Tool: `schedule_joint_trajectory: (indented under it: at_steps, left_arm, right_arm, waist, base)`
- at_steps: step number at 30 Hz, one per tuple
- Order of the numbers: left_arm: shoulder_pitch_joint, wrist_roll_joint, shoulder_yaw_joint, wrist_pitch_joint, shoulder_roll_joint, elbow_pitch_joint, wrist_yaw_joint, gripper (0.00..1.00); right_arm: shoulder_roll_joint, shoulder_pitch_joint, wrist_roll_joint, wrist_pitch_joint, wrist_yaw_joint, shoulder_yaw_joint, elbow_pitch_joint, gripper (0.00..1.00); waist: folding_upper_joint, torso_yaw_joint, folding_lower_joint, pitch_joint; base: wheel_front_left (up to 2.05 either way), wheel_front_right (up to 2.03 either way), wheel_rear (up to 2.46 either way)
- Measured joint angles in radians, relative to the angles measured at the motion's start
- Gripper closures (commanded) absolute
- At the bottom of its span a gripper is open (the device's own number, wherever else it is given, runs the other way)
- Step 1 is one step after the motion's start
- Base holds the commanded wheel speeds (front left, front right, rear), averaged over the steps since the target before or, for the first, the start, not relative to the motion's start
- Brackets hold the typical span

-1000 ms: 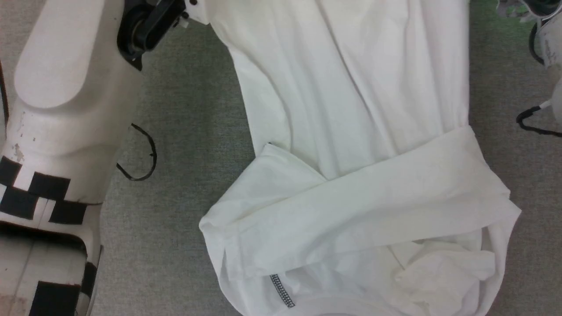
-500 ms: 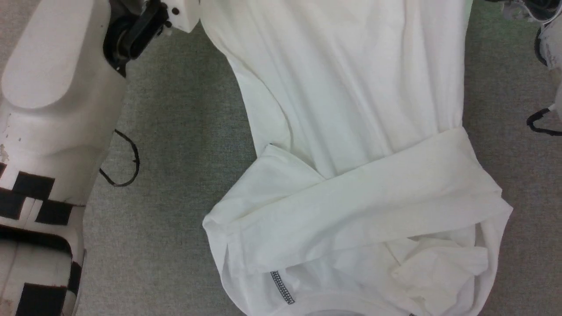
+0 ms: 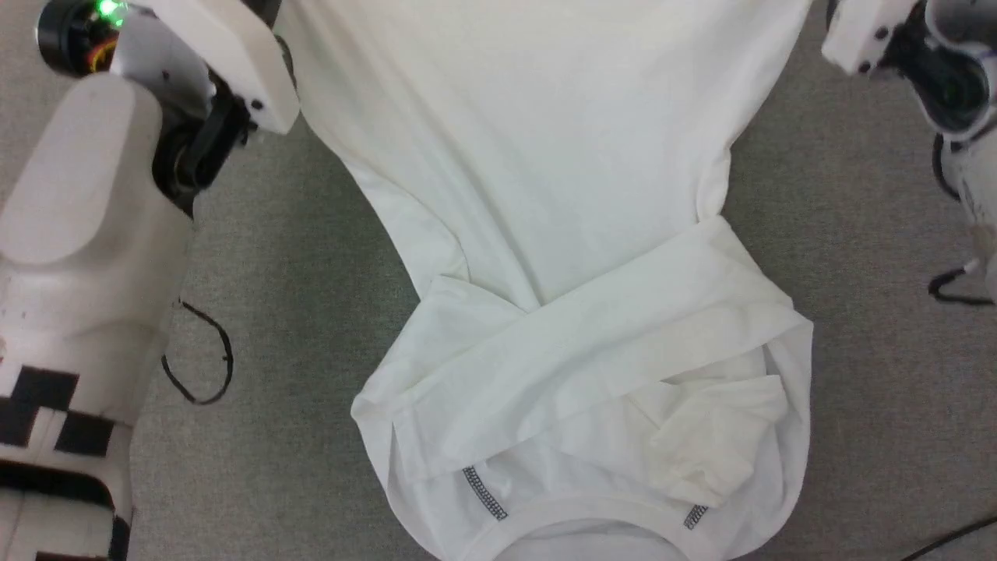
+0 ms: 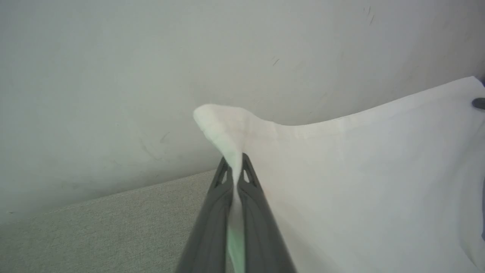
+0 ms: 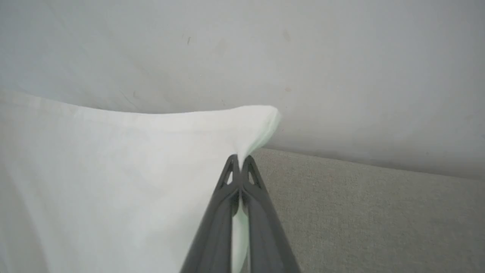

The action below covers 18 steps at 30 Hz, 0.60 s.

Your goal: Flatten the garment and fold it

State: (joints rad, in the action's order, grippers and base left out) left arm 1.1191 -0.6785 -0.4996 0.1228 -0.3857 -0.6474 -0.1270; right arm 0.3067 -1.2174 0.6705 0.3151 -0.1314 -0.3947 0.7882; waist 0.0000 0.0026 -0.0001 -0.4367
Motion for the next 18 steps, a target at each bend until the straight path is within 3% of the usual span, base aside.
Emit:
schedule_joint_trajectory:
  at_steps: [4,8,12,18]
  left_arm:
    - [-0.128,-0.035,0.038,-0.062,-0.016,0.056,0.019,1.00]
    - [-0.322,-0.082,0.077,-0.094,-0.045,0.156,0.078,1.00]
    - [-0.544,-0.103,0.095,-0.107,-0.078,0.309,0.154,1.00]
    - [-0.839,-0.123,0.109,-0.104,-0.119,0.566,0.282,1.00]
  right_arm:
    - [0.078,0.183,0.086,-0.035,0.000,-0.034,-0.156,1.00]
    - [0.148,0.382,0.144,-0.043,0.000,-0.041,-0.304,1.00]
    - [0.197,0.578,0.176,-0.031,0.000,0.001,-0.436,1.00]
    - [0.210,0.866,0.181,0.025,0.000,0.125,-0.606,1.00]
  waist:
    - [0.0000,-0.013,0.0000,0.068]
    - [0.0000,-0.026,-0.0001,0.137]
    - [0.0000,-0.039,-0.0003,0.205]
    - [0.0000,-0.056,-0.0003,0.295]
  base:
    - [0.00,0.00,0.00]
    - [0.00,0.00,0.00]
    - [0.00,0.00,0.00]
    - [0.00,0.00,0.00]
